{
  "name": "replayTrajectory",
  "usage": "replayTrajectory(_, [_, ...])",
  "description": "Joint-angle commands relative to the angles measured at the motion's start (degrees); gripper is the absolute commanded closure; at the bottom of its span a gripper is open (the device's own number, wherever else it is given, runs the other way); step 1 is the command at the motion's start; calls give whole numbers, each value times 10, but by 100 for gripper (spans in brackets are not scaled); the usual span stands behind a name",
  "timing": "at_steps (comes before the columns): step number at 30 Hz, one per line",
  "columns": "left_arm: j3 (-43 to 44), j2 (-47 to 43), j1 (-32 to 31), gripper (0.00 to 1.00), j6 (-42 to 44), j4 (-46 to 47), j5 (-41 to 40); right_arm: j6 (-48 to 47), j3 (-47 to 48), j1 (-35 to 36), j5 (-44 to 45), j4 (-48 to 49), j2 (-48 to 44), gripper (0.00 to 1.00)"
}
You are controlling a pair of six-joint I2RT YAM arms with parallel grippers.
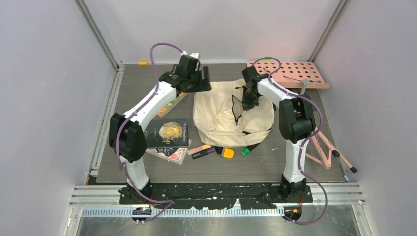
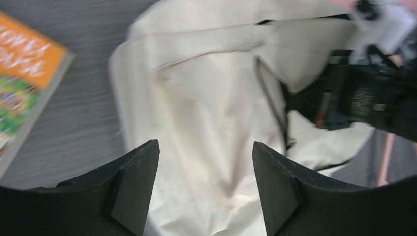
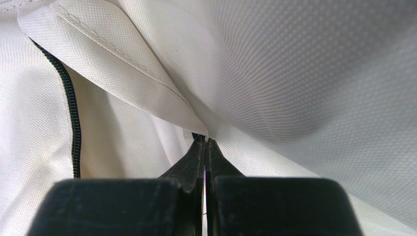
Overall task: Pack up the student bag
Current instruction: Adjust the student bag at the center of the board.
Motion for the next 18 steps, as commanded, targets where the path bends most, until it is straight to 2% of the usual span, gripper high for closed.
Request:
replayTrajectory(1, [92, 67, -54, 26, -2, -45, 27, 9, 24, 0, -17, 3, -28, 100])
replayTrajectory(7, [161, 146, -83, 15, -22, -60, 39, 11, 29, 0, -14, -2, -38, 100])
replayTrajectory(11, [201, 190, -105, 13, -8, -89, 51, 13, 32, 0, -15, -2, -35, 100])
replayTrajectory(18, [220, 232, -122, 12, 3, -126, 40, 13, 35, 0, -18, -2, -32, 100])
